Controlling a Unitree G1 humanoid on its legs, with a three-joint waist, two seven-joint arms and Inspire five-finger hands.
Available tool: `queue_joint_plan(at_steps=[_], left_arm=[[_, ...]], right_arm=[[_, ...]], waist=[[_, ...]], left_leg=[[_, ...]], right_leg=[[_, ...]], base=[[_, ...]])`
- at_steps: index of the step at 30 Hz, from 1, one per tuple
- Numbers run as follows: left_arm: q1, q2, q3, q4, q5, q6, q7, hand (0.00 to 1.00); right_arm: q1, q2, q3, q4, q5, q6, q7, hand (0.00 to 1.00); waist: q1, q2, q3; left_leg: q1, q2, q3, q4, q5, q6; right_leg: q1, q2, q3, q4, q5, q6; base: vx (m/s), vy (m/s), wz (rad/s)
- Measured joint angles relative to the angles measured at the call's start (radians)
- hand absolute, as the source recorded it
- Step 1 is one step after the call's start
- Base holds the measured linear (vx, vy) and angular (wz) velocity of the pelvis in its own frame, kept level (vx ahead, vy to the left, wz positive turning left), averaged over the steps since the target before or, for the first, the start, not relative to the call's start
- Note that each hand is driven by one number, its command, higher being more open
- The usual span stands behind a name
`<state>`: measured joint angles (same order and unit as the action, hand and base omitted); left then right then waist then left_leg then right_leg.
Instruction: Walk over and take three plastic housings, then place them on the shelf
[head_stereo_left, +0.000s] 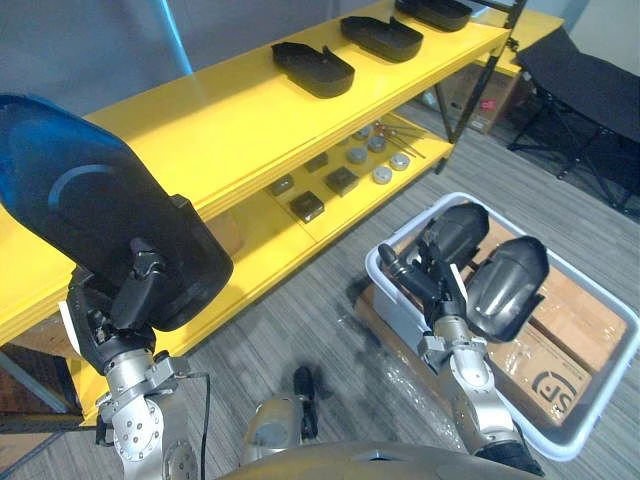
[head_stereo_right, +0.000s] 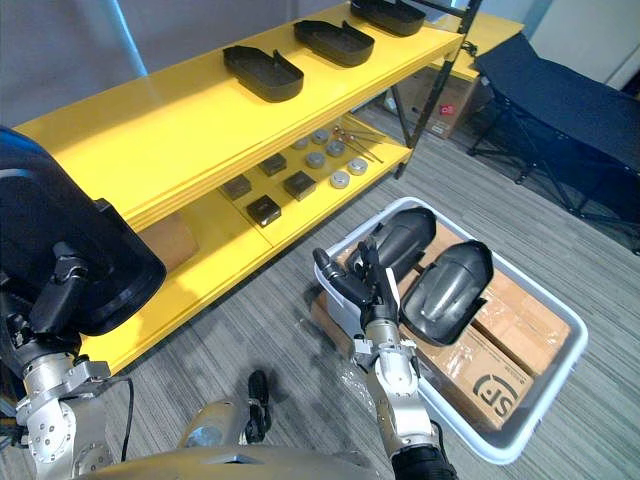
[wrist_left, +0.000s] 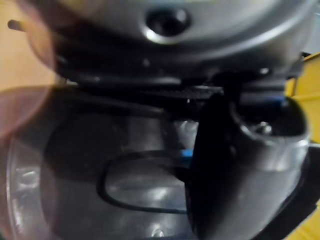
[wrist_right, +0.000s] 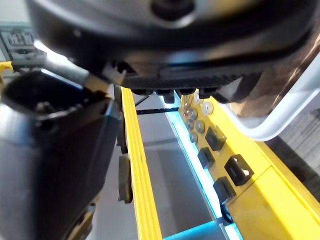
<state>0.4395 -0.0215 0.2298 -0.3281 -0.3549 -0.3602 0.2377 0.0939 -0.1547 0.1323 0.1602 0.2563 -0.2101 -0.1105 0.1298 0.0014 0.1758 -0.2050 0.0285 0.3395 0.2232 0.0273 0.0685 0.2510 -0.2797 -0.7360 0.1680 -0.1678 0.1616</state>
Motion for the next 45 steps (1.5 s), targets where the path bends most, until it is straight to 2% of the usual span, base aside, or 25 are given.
queue_joint_plan(at_steps=[2, 3, 4, 5, 6, 7, 9, 11, 14, 16, 18, 21, 22, 23, 25, 30, 33, 34, 35, 36, 37, 38, 39, 41, 45], left_arm=[[0.002, 0.003, 0.002, -0.029, 0.010, 0.002, -0.022, 0.00], [-0.001, 0.007, 0.003, -0.058, 0.010, 0.002, -0.031, 0.00], [0.000, 0.009, 0.003, -0.070, 0.014, 0.002, -0.035, 0.00], [-0.016, 0.017, 0.007, -0.075, 0.036, 0.003, -0.039, 0.00], [-0.028, 0.031, 0.006, -0.075, 0.059, 0.008, -0.045, 0.00], [-0.035, 0.045, 0.006, -0.076, 0.068, 0.008, -0.048, 0.00], [-0.105, 0.102, -0.026, -0.059, 0.086, 0.011, -0.045, 0.00], [-0.149, 0.111, -0.067, -0.029, 0.091, 0.013, -0.047, 0.00], [-0.170, 0.113, -0.105, -0.003, 0.091, 0.015, -0.038, 0.00], [-0.173, 0.122, -0.141, 0.028, 0.091, 0.022, -0.028, 0.00], [-0.165, 0.119, -0.161, 0.045, 0.091, 0.027, -0.025, 0.00], [-0.121, 0.118, -0.179, 0.049, 0.091, 0.035, -0.018, 0.00], [-0.123, 0.118, -0.184, 0.044, 0.091, 0.035, -0.020, 0.00], [-0.123, 0.118, -0.185, 0.040, 0.091, 0.035, -0.022, 0.00], [-0.140, 0.114, -0.189, 0.035, 0.090, 0.036, -0.024, 0.00], [-0.200, 0.115, -0.228, 0.037, 0.073, 0.027, -0.077, 0.00], [-0.210, 0.115, -0.218, 0.037, 0.041, 0.028, -0.078, 0.00], [-0.221, 0.124, -0.210, 0.036, 0.023, 0.024, -0.093, 0.00], [-0.224, 0.127, -0.203, 0.034, 0.004, 0.018, -0.101, 0.00], [-0.228, 0.125, -0.190, 0.023, -0.020, 0.013, -0.113, 0.00], [-0.231, 0.126, -0.186, 0.015, -0.036, 0.013, -0.118, 0.00], [-0.234, 0.128, -0.176, -0.004, -0.060, 0.006, -0.134, 0.00], [-0.234, 0.136, -0.176, -0.027, -0.082, -0.007, -0.140, 0.00], [-0.254, 0.152, -0.175, -0.109, -0.111, -0.040, -0.152, 0.00], [-0.280, 0.154, -0.182, -0.202, -0.109, -0.060, -0.181, 0.00]], right_arm=[[-0.023, 0.009, -0.003, 0.000, 0.000, -0.015, -0.007, 1.00], [-0.034, 0.018, -0.006, 0.000, 0.000, -0.031, -0.008, 1.00], [-0.034, 0.017, -0.006, 0.000, 0.000, -0.038, -0.008, 1.00], [-0.033, 0.009, -0.006, 0.001, -0.001, -0.045, -0.007, 1.00], [-0.029, 0.009, -0.014, 0.005, -0.001, -0.044, -0.007, 1.00], [-0.029, 0.012, -0.015, 0.005, -0.002, -0.045, -0.006, 1.00], [-0.027, 0.015, -0.027, -0.005, -0.004, -0.058, -0.003, 1.00], [-0.020, 0.013, -0.058, -0.018, -0.004, -0.058, 0.005, 1.00], [-0.019, 0.010, -0.111, -0.040, 0.002, -0.060, 0.034, 1.00], [-0.012, 0.008, -0.147, -0.046, 0.029, -0.061, 0.061, 1.00], [0.068, 0.018, -0.143, -0.077, 0.036, -0.066, 0.058, 1.00], [0.210, 0.022, -0.106, -0.145, 0.046, -0.073, 0.078, 1.00], [0.262, 0.022, -0.087, -0.183, 0.046, -0.073, 0.084, 1.00], [0.286, 0.021, -0.076, -0.203, 0.045, -0.073, 0.087, 1.00], [0.329, 0.002, -0.049, -0.248, 0.041, -0.077, 0.105, 1.00], [0.364, -0.041, -0.074, -0.260, -0.067, -0.077, 0.050, 1.00], [0.349, -0.073, -0.160, -0.274, -0.092, -0.076, 0.015, 1.00], [0.327, -0.073, -0.206, -0.289, -0.091, -0.077, 0.012, 1.00], [0.305, -0.072, -0.226, -0.307, -0.092, -0.078, 0.011, 1.00], [0.251, -0.079, -0.265, -0.358, -0.095, -0.083, 0.003, 1.00], [0.229, -0.085, -0.282, -0.385, -0.096, -0.088, 0.002, 1.00], [0.193, -0.089, -0.310, -0.442, -0.095, -0.095, 0.000, 1.00], [0.179, -0.090, -0.330, -0.483, -0.096, -0.115, -0.001, 1.00], [0.159, -0.102, -0.378, -0.545, -0.095, -0.166, -0.006, 1.00], [0.131, -0.081, -0.408, -0.529, -0.090, -0.167, -0.005, 1.00]], waist=[[0.009, -0.018, 0.011], [0.008, -0.032, 0.014], [0.007, -0.030, 0.013], [0.001, -0.021, 0.013], [-0.018, -0.013, 0.010], [-0.027, -0.011, 0.010], [-0.066, -0.021, 0.004], [-0.081, -0.021, 0.004], [-0.081, 0.002, -0.002], [-0.091, 0.016, -0.002], [-0.104, 0.015, -0.003], [-0.136, -0.007, -0.016], [-0.144, -0.020, -0.024], [-0.149, -0.026, -0.032], [-0.164, -0.025, -0.041], [-0.193, -0.016, -0.046], [-0.194, 0.017, -0.050], [-0.188, 0.021, -0.054], [-0.189, 0.025, -0.057], [-0.188, 0.047, -0.062], [-0.188, 0.058, -0.067], [-0.185, 0.062, -0.073], [-0.185, 0.080, -0.090], [-0.205, 0.048, -0.090], [-0.214, 0.049, -0.082]], left_leg=[[-0.010, -0.015, 0.006, 0.046, -0.054, 0.003], [-0.032, -0.012, 0.022, 0.147, -0.119, 0.028], [-0.031, -0.011, 0.023, 0.188, -0.158, 0.026], [-0.027, -0.025, -0.009, 0.212, -0.203, 0.037], [-0.011, -0.044, -0.062, 0.202, -0.211, 0.056], [-0.001, -0.052, -0.091, 0.188, -0.217, 0.060], [0.027, -0.097, -0.224, 0.121, -0.198, 0.063], [0.086, -0.140, -0.297, 0.050, -0.170, 0.048], [0.137, -0.164, -0.356, 0.015, -0.160, 0.063], [0.180, -0.163, -0.405, 0.018, -0.168, 0.050], [0.226, -0.159, -0.435, 0.019, -0.187, 0.023], [0.301, -0.161, -0.451, 0.072, -0.256, -0.036], [0.318, -0.167, -0.447, 0.089, -0.283, -0.051], [0.324, -0.170, -0.444, 0.091, -0.296, -0.054], [0.334, -0.157, -0.424, 0.089, -0.327, -0.055], [0.332, -0.113, -0.376, 0.113, -0.336, -0.071], [0.230, -0.094, -0.274, 0.327, -0.349, -0.085], [0.188, -0.040, -0.203, 0.372, -0.396, -0.034], [0.178, -0.002, -0.181, 0.346, -0.410, -0.035], [0.177, 0.062, -0.175, 0.247, -0.392, -0.066], [0.174, 0.091, -0.181, 0.207, -0.364, -0.101], [0.185, 0.084, -0.170, 0.180, -0.352, -0.116], [0.185, 0.090, -0.169, 0.138, -0.332, -0.101], [0.209, 0.058, -0.149, 0.064, -0.279, -0.096], [0.257, 0.034, -0.095, 0.011, -0.242, -0.096]], right_leg=[[0.006, -0.039, -0.032, 0.037, -0.040, -0.005], [0.009, -0.064, -0.052, 0.071, -0.062, -0.029], [0.018, -0.069, -0.054, 0.104, -0.070, -0.046], [0.003, -0.096, -0.018, 0.228, -0.051, -0.098], [-0.061, -0.119, 0.089, 0.379, 0.020, -0.204], [-0.096, -0.116, 0.158, 0.447, 0.058, -0.219], [-0.221, 0.015, 0.400, 0.546, -0.047, -0.157], [-0.276, 0.077, 0.472, 0.501, -0.105, -0.153], [-0.412, 0.128, 0.536, 0.397, -0.125, -0.154], [-0.508, 0.164, 0.611, 0.284, -0.088, -0.105], [-0.523, 0.183, 0.634, 0.211, -0.042, -0.099], [-0.516, 0.223, 0.635, 0.087, 0.171, -0.123], [-0.503, 0.238, 0.629, 0.057, 0.272, -0.144], [-0.496, 0.245, 0.627, 0.048, 0.308, -0.151], [-0.465, 0.268, 0.619, -0.001, 0.290, -0.175], [-0.417, 0.301, 0.593, -0.066, 0.287, -0.181], [-0.368, 0.278, 0.574, -0.122, 0.307, -0.206], [-0.362, 0.266, 0.567, -0.131, 0.304, -0.211], [-0.361, 0.266, 0.564, -0.136, 0.299, -0.216], [-0.356, 0.275, 0.553, -0.145, 0.293, -0.206], [-0.352, 0.282, 0.549, -0.153, 0.295, -0.198], [-0.343, 0.279, 0.560, -0.181, 0.292, -0.168], [-0.332, 0.283, 0.580, -0.208, 0.282, -0.148], [-0.351, 0.254, 0.637, -0.120, 0.264, -0.153], [-0.345, 0.249, 0.697, -0.139, 0.302, -0.138]], base=[[0.04, 0.083, 0.39], [0.08, 0.073, 0.43], [0.19, 0.112, 0.65], [0.26, 0.173, 0.88], [0.30, 0.214, 1.04], [0.28, 0.189, 1.25], [0.25, 0.079, 1.57], [0.29, 0.049, 1.39], [0.37, 0.060, 0.90], [0.31, 0.010, 0.76], [0.38, -0.058, 0.67], [0.42, -0.102, 0.25], [0.31, -0.109, 0.04], [0.36, -0.144, -0.07], [0.29, -0.104, -0.33], [0.14, -0.064, 0.11], [-0.01, -0.012, 0.26], [-0.08, 0.027, 0.40], [-0.13, 0.017, 0.28], [-0.12, -0.002, 0.13], [-0.15, 0.049, 0.07], [-0.12, 0.071, 0.03], [-0.04, 0.095, 0.10], [0.09, 0.070, 0.12], [0.03, 0.067, -0.40]])
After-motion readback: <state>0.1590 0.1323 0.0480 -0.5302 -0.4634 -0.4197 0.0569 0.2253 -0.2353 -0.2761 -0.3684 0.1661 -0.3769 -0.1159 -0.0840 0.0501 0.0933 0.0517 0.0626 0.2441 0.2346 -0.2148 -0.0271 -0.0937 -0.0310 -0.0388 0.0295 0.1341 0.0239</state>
